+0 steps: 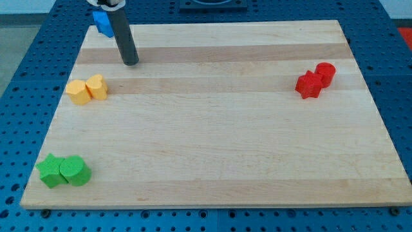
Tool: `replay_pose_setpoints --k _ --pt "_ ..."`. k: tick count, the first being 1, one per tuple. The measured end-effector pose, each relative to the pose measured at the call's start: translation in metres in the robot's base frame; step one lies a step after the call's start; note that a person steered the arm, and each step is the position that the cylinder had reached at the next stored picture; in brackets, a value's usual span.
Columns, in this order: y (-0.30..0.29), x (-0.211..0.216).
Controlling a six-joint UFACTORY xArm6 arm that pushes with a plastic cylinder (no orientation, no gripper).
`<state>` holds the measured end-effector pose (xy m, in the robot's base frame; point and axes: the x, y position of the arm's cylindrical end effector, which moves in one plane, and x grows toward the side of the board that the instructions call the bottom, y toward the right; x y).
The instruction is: Move your arm right side of the blue cube
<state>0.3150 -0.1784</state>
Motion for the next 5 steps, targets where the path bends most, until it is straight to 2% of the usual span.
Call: replay_pose_setpoints --k 3,5 --pt "0.002 -0.001" --pt "0.012 -0.021"
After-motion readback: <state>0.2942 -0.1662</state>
